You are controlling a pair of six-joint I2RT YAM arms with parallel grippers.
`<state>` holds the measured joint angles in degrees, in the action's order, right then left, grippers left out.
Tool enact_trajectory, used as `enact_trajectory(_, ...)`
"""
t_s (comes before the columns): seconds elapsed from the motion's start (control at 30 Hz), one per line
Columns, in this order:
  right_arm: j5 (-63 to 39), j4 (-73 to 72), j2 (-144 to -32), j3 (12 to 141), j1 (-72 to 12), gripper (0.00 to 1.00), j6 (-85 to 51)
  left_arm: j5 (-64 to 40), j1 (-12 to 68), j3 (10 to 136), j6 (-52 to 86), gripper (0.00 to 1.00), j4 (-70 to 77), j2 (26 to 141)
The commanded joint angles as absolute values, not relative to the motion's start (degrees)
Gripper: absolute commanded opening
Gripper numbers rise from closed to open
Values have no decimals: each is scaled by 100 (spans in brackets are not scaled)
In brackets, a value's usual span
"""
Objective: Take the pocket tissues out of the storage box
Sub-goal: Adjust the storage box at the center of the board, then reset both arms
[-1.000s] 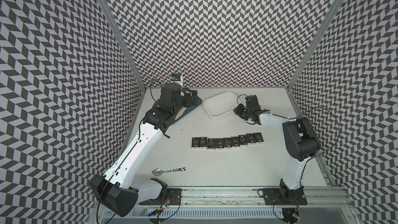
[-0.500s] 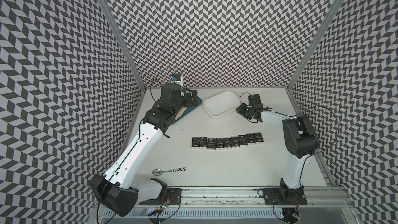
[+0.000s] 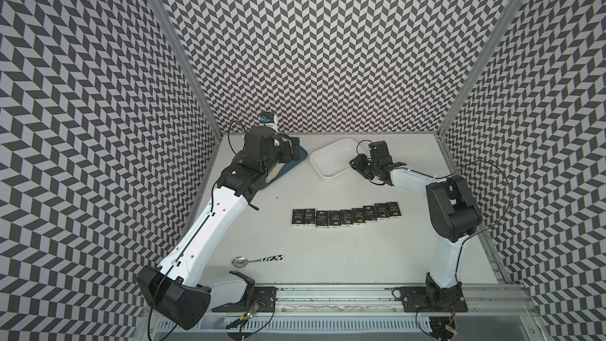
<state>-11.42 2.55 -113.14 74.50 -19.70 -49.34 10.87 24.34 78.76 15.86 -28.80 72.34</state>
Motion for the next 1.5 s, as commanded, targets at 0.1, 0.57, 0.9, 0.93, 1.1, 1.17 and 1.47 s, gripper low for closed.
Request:
enact_trajectory(0.1,-1000,456,-11635,7774,-1986,40,-4892,1130,2365,7858,1476,99,-2839,6979)
enact_trajectory(0.57,-775,775,-11591,7867,-1761,22,-4348,1107,2277,7840,1472,99,-2884,6834)
enact_trajectory(0.9,-338,1377,-11545,8251,-1578,24,-3433,1047,2268,7849,1525,99,-2856,6873)
enact_trajectory(0.93,-309,1409,-11549,8294,-1561,24,-3384,1046,2268,7846,1522,99,-2852,6876)
enact_trajectory(1.1,-365,1626,-11628,8606,-1390,28,-3189,1073,2268,7818,1491,99,-2873,6915)
enact_trajectory(1.17,-342,1675,-11526,8669,-1371,34,-3051,1105,2259,7782,1477,99,-2850,6929)
enact_trajectory(1.47,-389,1537,-10303,8265,-1395,63,-2193,994,2094,7649,1599,99,-2561,7341)
